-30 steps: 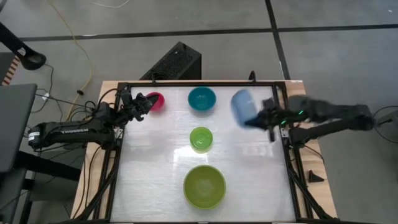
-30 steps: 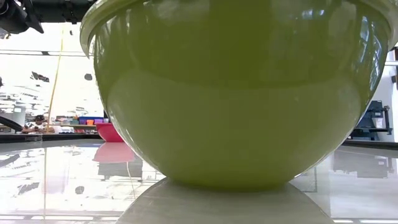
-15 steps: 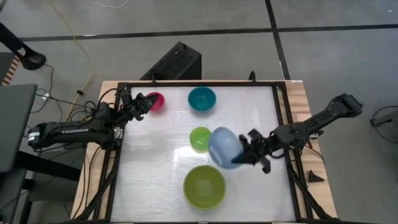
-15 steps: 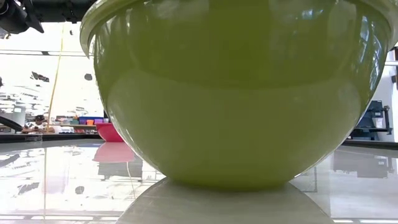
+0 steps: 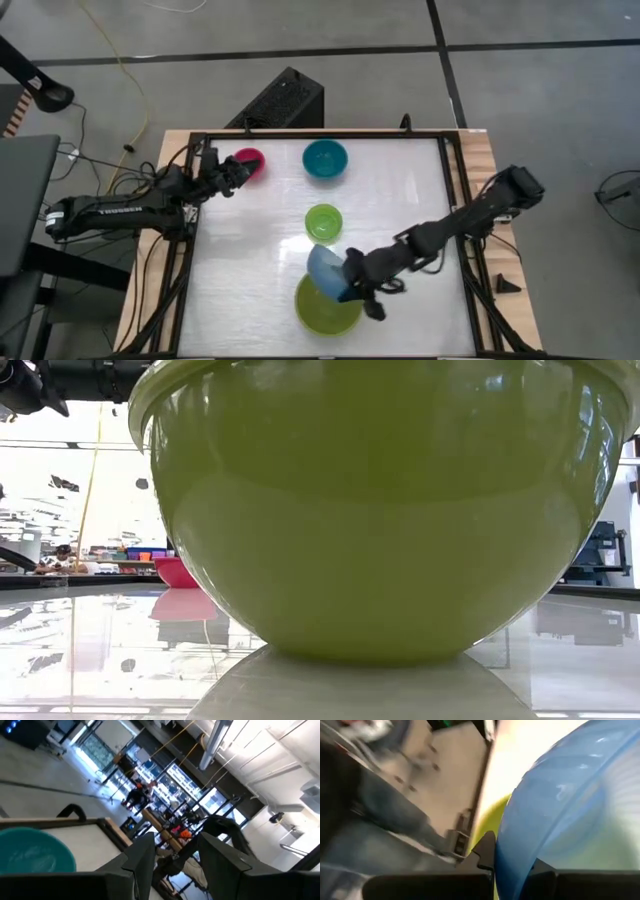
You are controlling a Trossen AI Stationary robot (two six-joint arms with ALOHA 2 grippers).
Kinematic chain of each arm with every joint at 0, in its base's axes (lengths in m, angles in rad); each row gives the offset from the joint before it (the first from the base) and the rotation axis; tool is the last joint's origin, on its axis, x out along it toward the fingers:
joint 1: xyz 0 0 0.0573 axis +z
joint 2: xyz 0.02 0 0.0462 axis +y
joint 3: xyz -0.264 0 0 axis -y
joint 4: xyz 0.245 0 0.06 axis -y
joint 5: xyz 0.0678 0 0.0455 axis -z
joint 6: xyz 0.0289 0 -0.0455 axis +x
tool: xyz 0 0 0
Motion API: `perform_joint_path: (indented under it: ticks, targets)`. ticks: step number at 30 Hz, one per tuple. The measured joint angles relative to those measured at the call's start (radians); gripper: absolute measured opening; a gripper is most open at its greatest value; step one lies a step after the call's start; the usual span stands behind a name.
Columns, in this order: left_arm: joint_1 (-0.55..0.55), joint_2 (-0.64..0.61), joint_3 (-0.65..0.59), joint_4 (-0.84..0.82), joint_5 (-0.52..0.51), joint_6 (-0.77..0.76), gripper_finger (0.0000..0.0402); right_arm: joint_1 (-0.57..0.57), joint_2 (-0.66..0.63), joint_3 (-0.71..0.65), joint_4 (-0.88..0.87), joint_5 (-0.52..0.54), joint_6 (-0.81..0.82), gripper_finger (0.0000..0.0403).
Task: Nest bowls inside each other
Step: Stack the light blue bowl into the dark green bowl
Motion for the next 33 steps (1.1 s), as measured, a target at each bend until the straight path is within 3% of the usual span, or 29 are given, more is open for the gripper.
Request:
perform_joint_path:
  ticks: [6, 14, 19, 23, 33]
  targets:
    - [0.000, 0.000, 0.000, -0.018, 0.026, 0.003, 0.0139, 0.036, 0.213, 0.270, -0.307, 0.104, -0.107, 0.0034]
    - [0.000, 0.000, 0.000, -0.029, 0.054, 0.007, 0.0139, 0.084, 0.506, 0.550, -0.650, 0.157, -0.063, 0.0034]
    - [0.000, 0.000, 0.000, -0.052, 0.081, 0.005, 0.0139, 0.095, 0.615, 0.670, -0.706, 0.159, -0.055, 0.0044]
    - [0.000, 0.000, 0.000, -0.053, 0.102, 0.002, 0.0139, 0.103, 0.640, 0.704, -0.667, 0.164, -0.018, 0.0084]
    - [0.000, 0.000, 0.000, -0.054, 0.113, 0.000, 0.0139, 0.102, 0.590, 0.704, -0.631, 0.159, 0.065, 0.0255]
